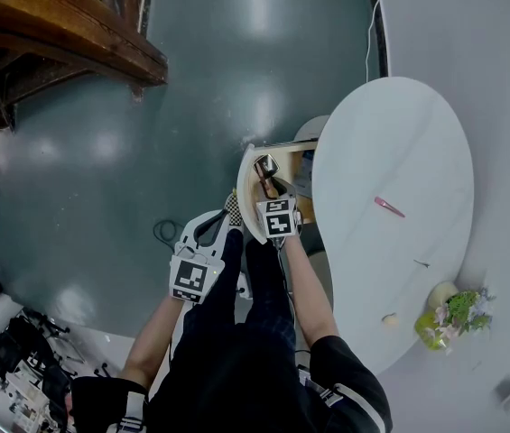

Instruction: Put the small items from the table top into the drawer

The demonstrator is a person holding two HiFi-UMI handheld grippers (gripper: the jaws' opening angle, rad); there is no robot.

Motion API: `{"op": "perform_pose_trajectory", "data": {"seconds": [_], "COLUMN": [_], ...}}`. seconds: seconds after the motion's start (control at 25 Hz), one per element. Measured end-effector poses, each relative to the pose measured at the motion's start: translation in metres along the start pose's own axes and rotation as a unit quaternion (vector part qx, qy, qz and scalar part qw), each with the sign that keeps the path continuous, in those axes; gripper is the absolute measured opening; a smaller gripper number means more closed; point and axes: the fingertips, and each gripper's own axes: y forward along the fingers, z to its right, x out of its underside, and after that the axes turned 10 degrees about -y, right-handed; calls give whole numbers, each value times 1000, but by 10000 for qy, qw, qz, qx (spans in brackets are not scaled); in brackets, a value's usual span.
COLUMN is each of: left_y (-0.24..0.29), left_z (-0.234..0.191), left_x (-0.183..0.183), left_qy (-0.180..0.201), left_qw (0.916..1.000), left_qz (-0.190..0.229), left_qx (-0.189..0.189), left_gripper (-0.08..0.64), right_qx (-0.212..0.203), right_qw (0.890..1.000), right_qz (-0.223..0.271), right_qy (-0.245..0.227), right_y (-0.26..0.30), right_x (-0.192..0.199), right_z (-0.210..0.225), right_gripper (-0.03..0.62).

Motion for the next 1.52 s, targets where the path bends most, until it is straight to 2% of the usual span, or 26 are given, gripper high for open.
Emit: {"op": "perform_pose_trajectory", "data": {"seconds": [0.4, 0.84, 1.12, 1.52], "left_y": [-7, -30, -51, -82], "left_z": [8, 33, 56, 107], "left_x": [-15, -50, -74, -117], "left_qy": [93, 277, 447, 696], "left_qw": [9999, 9988, 9974, 9927], "left_qz": [115, 396, 566, 919], "left_qx": [-12, 5, 82, 361], "left_gripper": [21, 21, 21, 21], "right_qx": [13, 41, 248, 777], "right_qw": [9999, 9972, 9945, 9805], "right_qz": [163, 746, 1014, 1796], "right_qy": [-11, -15, -77, -181], "right_y": [-21, -83, -137, -251], "right_x": [-13, -51, -66, -101], "right_z": [0, -5, -8, 0], "right_gripper": [129, 118, 55, 41]}}
